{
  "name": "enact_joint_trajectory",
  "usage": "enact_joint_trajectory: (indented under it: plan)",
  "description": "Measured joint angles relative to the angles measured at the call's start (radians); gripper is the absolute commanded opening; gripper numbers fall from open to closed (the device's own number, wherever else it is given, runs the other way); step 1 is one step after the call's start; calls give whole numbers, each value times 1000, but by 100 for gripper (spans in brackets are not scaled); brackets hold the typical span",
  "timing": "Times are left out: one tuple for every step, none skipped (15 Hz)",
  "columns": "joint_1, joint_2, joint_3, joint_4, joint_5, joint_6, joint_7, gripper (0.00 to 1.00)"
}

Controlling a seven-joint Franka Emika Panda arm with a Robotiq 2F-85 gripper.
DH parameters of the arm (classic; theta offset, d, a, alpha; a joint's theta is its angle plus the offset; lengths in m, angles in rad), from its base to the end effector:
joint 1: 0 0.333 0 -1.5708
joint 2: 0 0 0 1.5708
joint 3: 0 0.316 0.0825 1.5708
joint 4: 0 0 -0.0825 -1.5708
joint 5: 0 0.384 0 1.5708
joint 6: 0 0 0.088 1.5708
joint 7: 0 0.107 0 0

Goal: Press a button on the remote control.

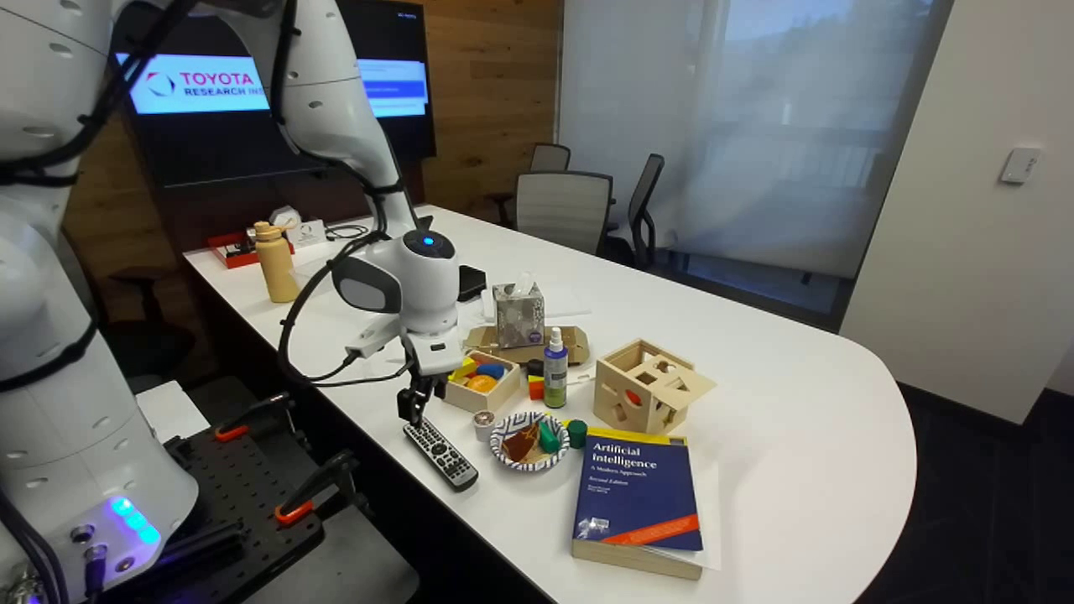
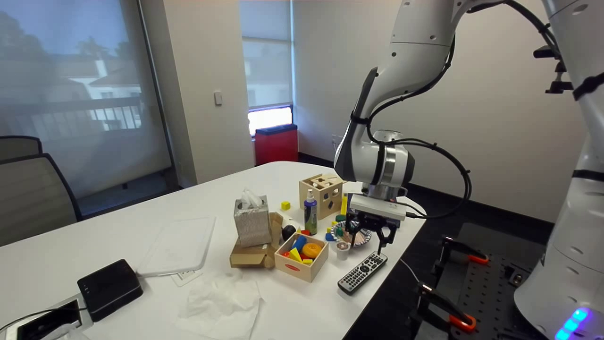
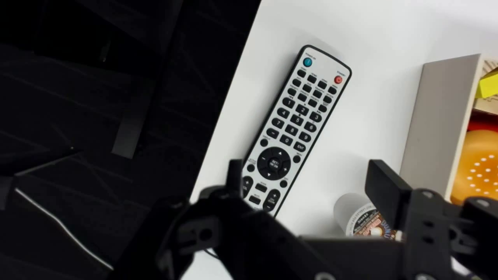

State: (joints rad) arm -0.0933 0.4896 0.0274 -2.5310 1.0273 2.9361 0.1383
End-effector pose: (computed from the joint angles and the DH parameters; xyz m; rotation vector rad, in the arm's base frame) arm 0.3930 -0.0792 0.0834 -2.4312 1.7067 0.1276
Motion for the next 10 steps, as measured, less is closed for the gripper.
enact_joint_trajectory:
  plan:
    - [-2, 15, 0, 8, 0, 0, 0, 42]
    - [-4, 28, 0, 16, 0, 0, 0, 34]
    - [-4, 41, -1, 23, 0, 0, 0, 27]
    - [-5, 52, -1, 30, 0, 1, 1, 20]
    - [-6, 63, -1, 37, 0, 1, 1, 12]
    - [-8, 72, -2, 43, 0, 2, 1, 5]
    - [-9, 82, -3, 51, 0, 2, 1, 0]
    - [-10, 91, -5, 59, 0, 2, 1, 0]
    - [-10, 102, -9, 70, -2, 2, 1, 0]
    - [-10, 114, -15, 81, -5, 2, 1, 0]
